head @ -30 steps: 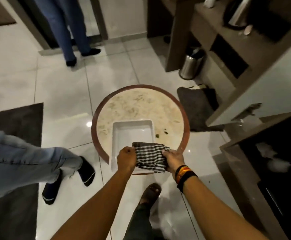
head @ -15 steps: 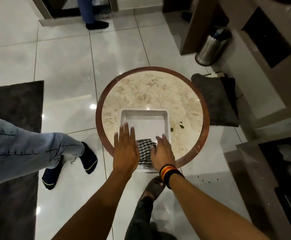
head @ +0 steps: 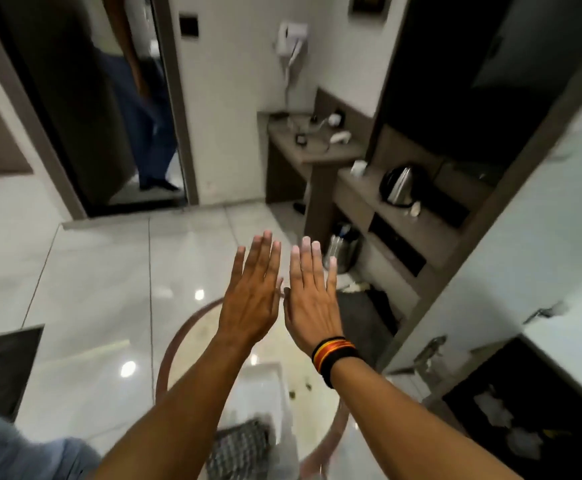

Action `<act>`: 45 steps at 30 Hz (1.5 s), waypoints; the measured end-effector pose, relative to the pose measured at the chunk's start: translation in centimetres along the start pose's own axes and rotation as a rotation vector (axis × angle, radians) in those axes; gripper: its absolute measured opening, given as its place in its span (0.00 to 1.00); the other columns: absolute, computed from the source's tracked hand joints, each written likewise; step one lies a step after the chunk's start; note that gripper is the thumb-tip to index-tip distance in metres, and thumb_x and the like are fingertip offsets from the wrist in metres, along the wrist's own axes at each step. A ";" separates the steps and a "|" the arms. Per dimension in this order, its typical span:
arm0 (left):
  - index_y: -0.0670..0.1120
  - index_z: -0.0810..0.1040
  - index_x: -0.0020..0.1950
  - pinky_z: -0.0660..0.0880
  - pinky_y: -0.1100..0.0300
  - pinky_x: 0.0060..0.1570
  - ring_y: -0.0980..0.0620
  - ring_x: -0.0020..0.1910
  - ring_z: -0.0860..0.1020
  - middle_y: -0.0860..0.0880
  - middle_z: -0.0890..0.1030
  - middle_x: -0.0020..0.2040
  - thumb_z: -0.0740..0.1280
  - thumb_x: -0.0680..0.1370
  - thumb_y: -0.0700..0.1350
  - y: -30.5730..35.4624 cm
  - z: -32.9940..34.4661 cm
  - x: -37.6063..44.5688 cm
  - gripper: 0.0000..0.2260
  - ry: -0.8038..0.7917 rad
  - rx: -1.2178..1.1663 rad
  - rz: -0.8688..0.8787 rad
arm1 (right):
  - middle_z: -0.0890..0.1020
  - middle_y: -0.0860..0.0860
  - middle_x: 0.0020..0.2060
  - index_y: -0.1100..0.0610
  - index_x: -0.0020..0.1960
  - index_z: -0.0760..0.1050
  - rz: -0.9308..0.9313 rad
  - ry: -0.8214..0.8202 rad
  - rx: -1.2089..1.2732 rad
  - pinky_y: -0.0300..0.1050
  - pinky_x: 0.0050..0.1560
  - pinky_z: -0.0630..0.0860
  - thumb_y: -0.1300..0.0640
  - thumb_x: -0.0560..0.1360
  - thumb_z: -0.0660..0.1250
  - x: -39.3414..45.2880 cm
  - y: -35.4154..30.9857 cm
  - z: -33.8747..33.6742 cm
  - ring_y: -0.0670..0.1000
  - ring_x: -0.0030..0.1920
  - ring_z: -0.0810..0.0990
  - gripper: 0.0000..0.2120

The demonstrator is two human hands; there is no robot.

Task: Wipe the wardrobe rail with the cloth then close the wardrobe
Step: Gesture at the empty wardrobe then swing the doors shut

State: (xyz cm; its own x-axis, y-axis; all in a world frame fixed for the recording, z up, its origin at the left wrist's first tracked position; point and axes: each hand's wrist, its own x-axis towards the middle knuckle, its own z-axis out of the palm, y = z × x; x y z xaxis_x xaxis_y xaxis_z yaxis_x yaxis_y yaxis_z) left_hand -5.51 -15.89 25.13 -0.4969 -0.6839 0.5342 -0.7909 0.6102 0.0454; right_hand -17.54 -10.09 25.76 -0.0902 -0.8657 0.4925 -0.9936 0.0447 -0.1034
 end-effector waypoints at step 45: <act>0.39 0.51 0.82 0.50 0.45 0.80 0.44 0.83 0.47 0.41 0.49 0.83 0.50 0.85 0.49 56.4 -40.1 25.1 0.28 0.763 -0.798 0.878 | 0.52 0.60 0.81 0.62 0.81 0.51 0.754 0.673 -1.355 0.69 0.77 0.46 0.60 0.77 0.57 -11.7 27.1 -68.2 0.59 0.81 0.50 0.34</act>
State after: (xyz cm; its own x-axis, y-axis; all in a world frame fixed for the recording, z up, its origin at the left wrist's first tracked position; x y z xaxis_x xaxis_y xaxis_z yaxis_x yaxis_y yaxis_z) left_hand -48.26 17.39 74.94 -0.1992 0.2572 0.9456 0.2105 0.9537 -0.2150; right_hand -48.02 35.28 76.10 -0.1931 -0.1184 0.9740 -0.0260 0.9930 0.1156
